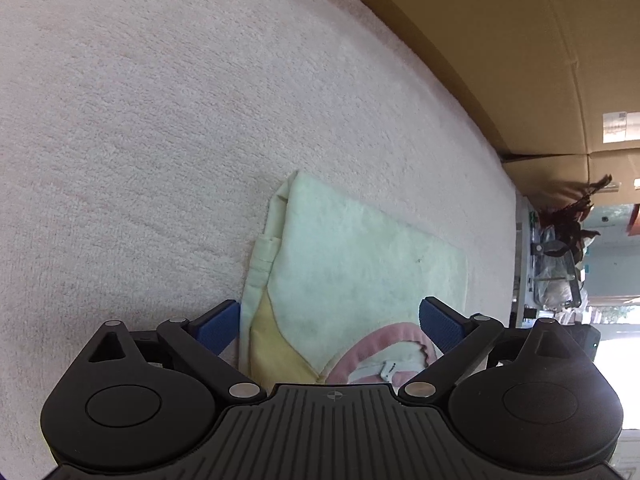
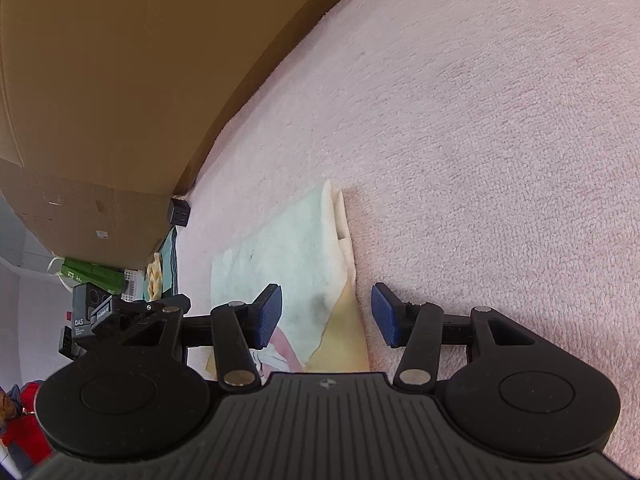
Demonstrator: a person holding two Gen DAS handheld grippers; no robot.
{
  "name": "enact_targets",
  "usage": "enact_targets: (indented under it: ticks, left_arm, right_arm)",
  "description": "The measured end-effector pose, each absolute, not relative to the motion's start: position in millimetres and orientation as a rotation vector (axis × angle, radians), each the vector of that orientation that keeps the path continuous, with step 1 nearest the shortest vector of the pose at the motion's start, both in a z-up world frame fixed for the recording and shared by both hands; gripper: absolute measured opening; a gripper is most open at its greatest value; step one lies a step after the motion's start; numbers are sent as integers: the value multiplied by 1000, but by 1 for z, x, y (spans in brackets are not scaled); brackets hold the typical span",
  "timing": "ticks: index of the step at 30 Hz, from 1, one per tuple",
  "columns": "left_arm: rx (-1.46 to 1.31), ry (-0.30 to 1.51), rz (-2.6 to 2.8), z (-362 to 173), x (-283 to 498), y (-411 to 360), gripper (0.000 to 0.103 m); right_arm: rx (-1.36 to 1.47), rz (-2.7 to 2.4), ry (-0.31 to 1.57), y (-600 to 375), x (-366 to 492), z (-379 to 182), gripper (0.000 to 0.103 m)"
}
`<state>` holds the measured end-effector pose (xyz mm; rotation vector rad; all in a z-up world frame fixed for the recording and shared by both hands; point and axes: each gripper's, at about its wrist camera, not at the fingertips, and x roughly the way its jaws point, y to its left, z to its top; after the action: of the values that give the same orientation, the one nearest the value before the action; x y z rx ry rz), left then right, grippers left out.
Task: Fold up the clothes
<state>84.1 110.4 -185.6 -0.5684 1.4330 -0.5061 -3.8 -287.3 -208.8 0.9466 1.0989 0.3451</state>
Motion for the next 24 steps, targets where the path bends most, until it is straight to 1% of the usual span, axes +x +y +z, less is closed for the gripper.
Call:
enact_targets:
  ticks: [2,3,4,5,6,7,8,13,14,15,19,22,24]
  left_arm:
    - [-546,1438,-498,-184,85,110,94]
    - [-529,1442,-494,-183,86,110,89]
    - [-512,1447,-489,-183,86,110,80]
    - [-495,1452,-485,-182,86,110,76]
    - [-495,1461,-482,-184,87,111,66]
    - [-496,1469,-479,-186,87,112,44]
    - [-497,1478,-476,-187,87,114,33]
    - [-509,1496,-474,-192,89,114,34]
    - [-514,1497,-475,-192,90,112,36]
    - [-514,1498,-479,-193,91,112,39]
    - [-512,1505,-493,-193,97,111,45]
    - [-508,1508,-500,-193,98,110,47]
    - [-509,1509,-508,-192,98,107,55]
  right_arm:
    - [949,347,1103,-288,-3,-210,54]
    - [950,348,1104,-288,-3,-210,53]
    - [951,349,1106,-288,-3,-211,53]
    - [952,351,1108,-289,-3,-211,52]
    - [953,352,1110,-289,-2,-211,52]
    - [955,353,1111,-289,-2,-212,52]
    - [958,355,1112,-289,-2,-213,52]
    - [941,366,1128,-287,2,-212,52]
    - [943,365,1132,-287,3,-212,52]
    - [941,367,1135,-287,3,-212,53]
    - [931,379,1148,-287,5,-211,54]
    - [923,382,1154,-292,2,-209,53]
    - [916,385,1159,-295,0,-208,53]
